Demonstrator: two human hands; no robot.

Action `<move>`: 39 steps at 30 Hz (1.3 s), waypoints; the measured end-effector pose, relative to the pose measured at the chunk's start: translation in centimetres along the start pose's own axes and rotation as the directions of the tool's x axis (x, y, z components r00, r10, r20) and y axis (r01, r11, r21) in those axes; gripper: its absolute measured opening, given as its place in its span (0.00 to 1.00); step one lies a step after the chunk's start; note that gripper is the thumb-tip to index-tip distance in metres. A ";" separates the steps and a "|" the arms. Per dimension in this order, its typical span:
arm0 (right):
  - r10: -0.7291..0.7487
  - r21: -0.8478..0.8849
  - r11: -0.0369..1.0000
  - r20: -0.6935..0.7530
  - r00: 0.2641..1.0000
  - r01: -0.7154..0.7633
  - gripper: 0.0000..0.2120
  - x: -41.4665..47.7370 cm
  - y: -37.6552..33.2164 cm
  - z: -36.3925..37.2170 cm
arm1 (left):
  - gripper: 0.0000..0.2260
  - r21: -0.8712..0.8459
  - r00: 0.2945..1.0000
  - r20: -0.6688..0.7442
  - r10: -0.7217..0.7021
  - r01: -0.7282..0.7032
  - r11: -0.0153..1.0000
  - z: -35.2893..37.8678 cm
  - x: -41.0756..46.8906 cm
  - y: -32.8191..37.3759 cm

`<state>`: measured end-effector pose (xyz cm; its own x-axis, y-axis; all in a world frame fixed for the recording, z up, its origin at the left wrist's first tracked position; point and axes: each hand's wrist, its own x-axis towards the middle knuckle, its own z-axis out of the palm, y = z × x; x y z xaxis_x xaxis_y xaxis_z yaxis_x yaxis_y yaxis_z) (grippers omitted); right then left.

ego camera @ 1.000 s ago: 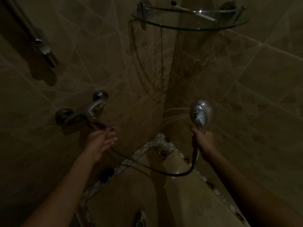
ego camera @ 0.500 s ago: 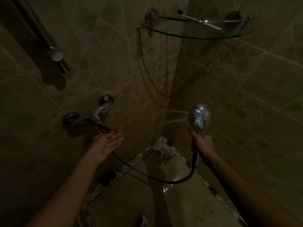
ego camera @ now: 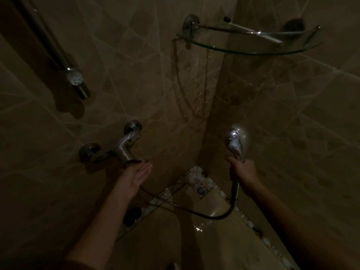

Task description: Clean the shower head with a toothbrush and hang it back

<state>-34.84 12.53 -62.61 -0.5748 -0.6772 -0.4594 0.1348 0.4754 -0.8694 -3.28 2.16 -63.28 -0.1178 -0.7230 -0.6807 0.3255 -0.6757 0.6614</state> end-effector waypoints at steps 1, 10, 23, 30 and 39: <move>0.006 -0.005 1.000 0.017 1.000 -0.006 0.14 0.1 -0.2 0.1 | 0.05 -0.008 1.000 0.001 0.000 0.000 1.000 0.0 0.2 -0.2; -0.029 -0.090 0.995 0.090 0.996 0.037 0.15 -1.6 -1.1 -0.7 | 0.12 -0.008 0.999 0.021 -0.027 0.027 1.000 0.4 0.7 -2.3; -0.226 0.112 0.972 0.229 0.947 0.205 0.18 -8.4 -9.8 -4.2 | 0.03 0.622 0.875 0.480 0.070 -0.395 0.676 12.9 -10.4 -6.2; -0.409 0.176 0.912 0.365 0.836 0.370 0.13 -14.6 -17.0 -5.5 | 0.17 0.681 0.778 0.504 0.375 -0.625 0.380 19.3 -19.7 -6.2; -0.586 0.028 0.728 0.546 0.599 0.685 0.16 -23.6 -25.4 -8.7 | 0.22 0.654 0.689 0.325 0.648 -0.658 0.372 19.0 -19.4 -3.0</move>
<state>-31.76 21.33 -28.14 0.0170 -0.9908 0.1345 -0.2734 -0.1340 -0.9525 -19.78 15.50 -46.10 -0.1748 -0.9827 0.0617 -0.4150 0.1304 0.9004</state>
